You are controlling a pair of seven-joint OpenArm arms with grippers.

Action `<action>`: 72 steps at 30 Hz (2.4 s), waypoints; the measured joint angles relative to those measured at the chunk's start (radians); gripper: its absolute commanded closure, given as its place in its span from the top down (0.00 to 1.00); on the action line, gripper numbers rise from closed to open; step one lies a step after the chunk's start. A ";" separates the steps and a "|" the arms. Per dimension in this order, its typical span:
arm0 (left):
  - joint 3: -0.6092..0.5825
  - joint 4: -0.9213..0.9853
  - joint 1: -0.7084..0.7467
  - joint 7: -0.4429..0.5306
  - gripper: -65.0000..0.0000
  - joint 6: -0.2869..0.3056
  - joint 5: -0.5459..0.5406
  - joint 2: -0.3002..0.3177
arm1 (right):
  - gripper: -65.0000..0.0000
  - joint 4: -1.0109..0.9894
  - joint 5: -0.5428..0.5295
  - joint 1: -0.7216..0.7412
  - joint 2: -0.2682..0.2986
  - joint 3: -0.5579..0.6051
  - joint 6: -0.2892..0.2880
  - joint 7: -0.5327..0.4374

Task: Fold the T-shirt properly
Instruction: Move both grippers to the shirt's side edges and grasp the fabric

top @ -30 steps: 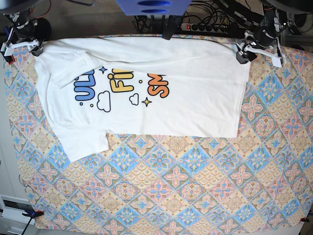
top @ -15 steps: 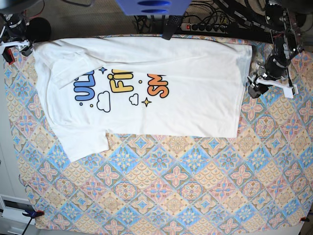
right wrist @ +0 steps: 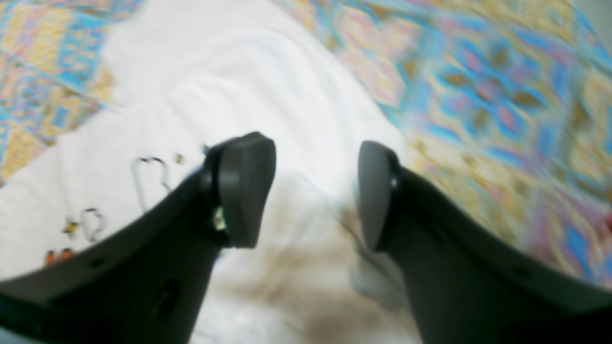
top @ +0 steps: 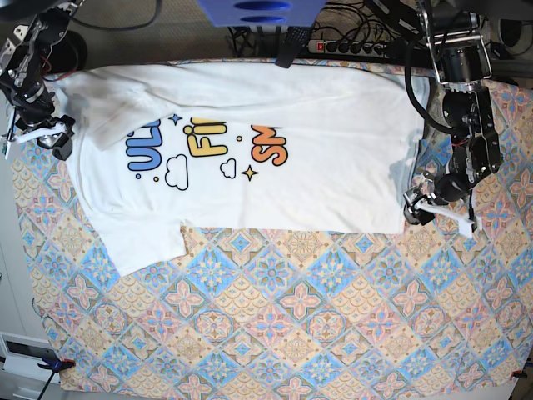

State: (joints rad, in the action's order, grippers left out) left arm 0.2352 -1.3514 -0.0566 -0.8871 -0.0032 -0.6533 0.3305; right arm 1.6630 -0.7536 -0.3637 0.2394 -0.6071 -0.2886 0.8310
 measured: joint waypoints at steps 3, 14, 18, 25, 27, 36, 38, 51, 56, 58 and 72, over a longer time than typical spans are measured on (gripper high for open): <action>-0.066 0.093 -0.063 0.029 0.73 -0.006 0.013 0.002 | 0.46 0.001 -0.004 0.041 0.015 0.038 0.004 -0.009; -0.237 0.298 -0.134 0.214 0.73 0.000 0.015 0.005 | 0.47 -0.006 0.260 0.134 0.010 0.122 -0.005 -0.011; -0.263 0.356 -0.166 0.258 0.73 -0.003 0.011 -0.006 | 0.47 -0.019 0.284 0.147 0.009 0.126 0.005 0.003; -0.323 0.356 -0.162 0.267 0.39 0.056 0.016 -0.012 | 0.47 -0.156 0.282 0.229 0.010 0.142 0.004 -0.004; -0.323 0.359 -0.156 0.257 0.17 0.100 0.010 -0.012 | 0.47 -0.207 0.282 0.251 0.010 0.142 0.004 -0.001; -0.323 0.359 -0.149 0.249 0.00 0.128 -0.002 -0.014 | 0.47 -0.438 0.282 0.418 0.100 0.243 -0.002 -0.019; -0.323 0.359 -0.150 0.248 0.00 0.129 -0.002 -0.014 | 0.48 -0.503 0.282 0.463 0.115 0.250 -0.003 -0.024; -0.329 0.220 -0.057 0.222 0.00 0.128 0.002 0.002 | 0.67 -0.892 0.275 0.684 0.222 0.516 -0.013 -0.253; -0.325 0.217 -0.038 0.240 0.00 0.128 0.003 0.007 | 0.67 -1.038 0.282 0.729 0.244 0.640 -0.003 -0.345; -0.325 0.217 -0.038 0.233 0.00 0.127 0.002 0.005 | 0.67 -1.088 0.272 0.736 0.252 0.681 -0.003 -0.397; -0.257 0.216 -0.020 0.230 0.00 0.128 0.002 0.005 | 0.05 -1.117 0.275 0.764 0.248 0.803 -0.007 -0.443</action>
State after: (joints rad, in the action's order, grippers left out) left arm -0.0219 -1.1355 -0.0769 -0.6571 0.1246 -0.6514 0.3355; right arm 0.5461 -0.4786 0.4000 0.4870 0.1955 -0.2958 0.3878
